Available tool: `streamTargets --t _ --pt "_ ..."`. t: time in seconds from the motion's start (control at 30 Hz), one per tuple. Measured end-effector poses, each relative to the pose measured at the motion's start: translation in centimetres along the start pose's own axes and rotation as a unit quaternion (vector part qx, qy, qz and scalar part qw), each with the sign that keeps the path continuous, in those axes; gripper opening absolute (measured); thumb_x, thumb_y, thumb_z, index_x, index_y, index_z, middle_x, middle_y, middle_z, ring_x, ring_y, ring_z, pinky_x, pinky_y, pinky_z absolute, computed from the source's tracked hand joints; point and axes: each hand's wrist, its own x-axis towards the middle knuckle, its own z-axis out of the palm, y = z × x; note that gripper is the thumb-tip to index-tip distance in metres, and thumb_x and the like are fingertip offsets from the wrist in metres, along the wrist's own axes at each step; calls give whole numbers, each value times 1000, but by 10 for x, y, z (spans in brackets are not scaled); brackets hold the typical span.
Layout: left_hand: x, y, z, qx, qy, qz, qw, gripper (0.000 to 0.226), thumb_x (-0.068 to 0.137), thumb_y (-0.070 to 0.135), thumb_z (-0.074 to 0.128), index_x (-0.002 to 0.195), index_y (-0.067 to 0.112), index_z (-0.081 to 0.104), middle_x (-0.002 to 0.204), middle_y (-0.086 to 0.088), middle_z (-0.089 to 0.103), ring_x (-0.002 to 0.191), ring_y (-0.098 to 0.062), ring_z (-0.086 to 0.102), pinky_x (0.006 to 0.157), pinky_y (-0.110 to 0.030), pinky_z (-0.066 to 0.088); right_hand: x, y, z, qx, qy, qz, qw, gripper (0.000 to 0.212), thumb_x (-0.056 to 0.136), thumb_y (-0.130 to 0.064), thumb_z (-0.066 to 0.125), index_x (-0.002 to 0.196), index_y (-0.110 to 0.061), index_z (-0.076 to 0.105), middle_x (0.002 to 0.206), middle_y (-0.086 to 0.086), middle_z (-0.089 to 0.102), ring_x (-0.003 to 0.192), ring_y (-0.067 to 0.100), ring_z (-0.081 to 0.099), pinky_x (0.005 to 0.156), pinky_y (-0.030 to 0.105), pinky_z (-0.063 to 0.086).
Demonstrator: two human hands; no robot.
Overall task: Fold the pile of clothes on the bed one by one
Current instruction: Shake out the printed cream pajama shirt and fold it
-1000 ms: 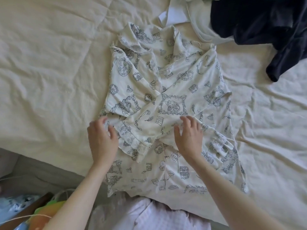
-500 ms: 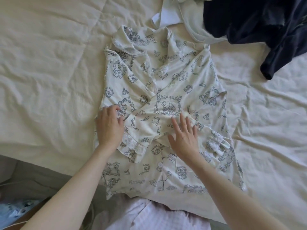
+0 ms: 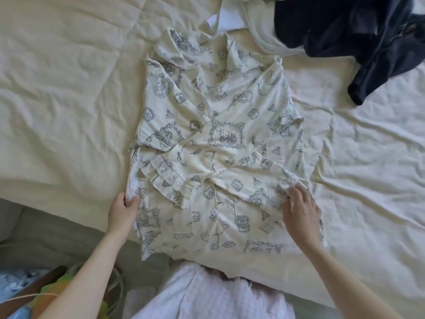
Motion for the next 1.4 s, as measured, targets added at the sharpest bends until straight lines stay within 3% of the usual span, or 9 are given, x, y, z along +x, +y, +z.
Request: streamTargets --t 0.17,0.3,0.47,0.67,0.77,0.9,1.07,1.3,1.4 --pt "-34 -33 12 3 -36 -87 996 17 93 18 58 101 4 58 100 -13 61 92 -27 56 80 -36 41 1 52 7 85 -57 228 968 48 88 -31 58 126 -3 49 125 22 52 112 37 49 86 44 41" --pt "-71 -55 24 -15 -46 -113 992 20 93 14 58 108 2 61 106 -15 63 98 -30 58 85 -37 43 -6 75 11 208 -110 258 937 39 81 -35 67 102 -6 53 84 7 58 68 18 52 51 29 33" --pt "-114 -74 28 -86 30 -113 989 28 93 19 59 113 -1 58 107 -10 59 98 -23 53 82 -34 38 -23 99 8 381 -156 333 848 12 83 -12 67 84 -3 59 67 9 52 56 22 50 39 24 42" --pt "-158 -79 19 -332 63 -142 931 36 94 14 56 127 2 49 116 -12 57 102 -25 55 91 -38 43 -53 113 -4 623 -157 405 651 11 88 0 59 97 -3 52 87 12 58 75 22 58 62 38 58" --pt "-173 -77 14 -388 72 -135 909 22 94 11 55 112 1 53 114 -14 57 91 -23 59 83 -39 52 -66 113 -10 683 -159 395 594 22 92 -2 54 113 -5 49 93 10 56 79 21 58 74 39 56" --pt "-192 -77 13 -432 89 -134 888 6 94 7 54 88 8 52 111 -16 57 83 -21 60 72 -38 57 -83 111 -18 718 -147 382 563 27 95 -5 50 120 -15 48 101 7 54 77 20 61 93 39 50" --pt "-217 -101 19 -440 88 -169 878 4 95 5 51 99 3 52 118 -19 56 100 -29 57 83 -38 50 -107 125 -30 704 -145 406 564 3 96 -9 51 93 -9 52 90 6 57 76 19 60 92 37 52" --pt "-253 -136 18 -426 85 -238 869 5 96 5 49 91 4 50 118 -20 55 84 -25 58 50 -29 57 -157 160 -45 658 -145 460 579 5 94 -5 54 99 -6 55 96 12 55 98 27 57 94 41 48" --pt "-259 -119 14 -453 97 -220 858 10 96 2 49 86 4 49 121 -22 55 81 -25 59 68 -33 56 -156 157 -59 670 -139 447 575 11 95 -5 53 105 -7 54 95 10 57 94 24 59 90 39 48"
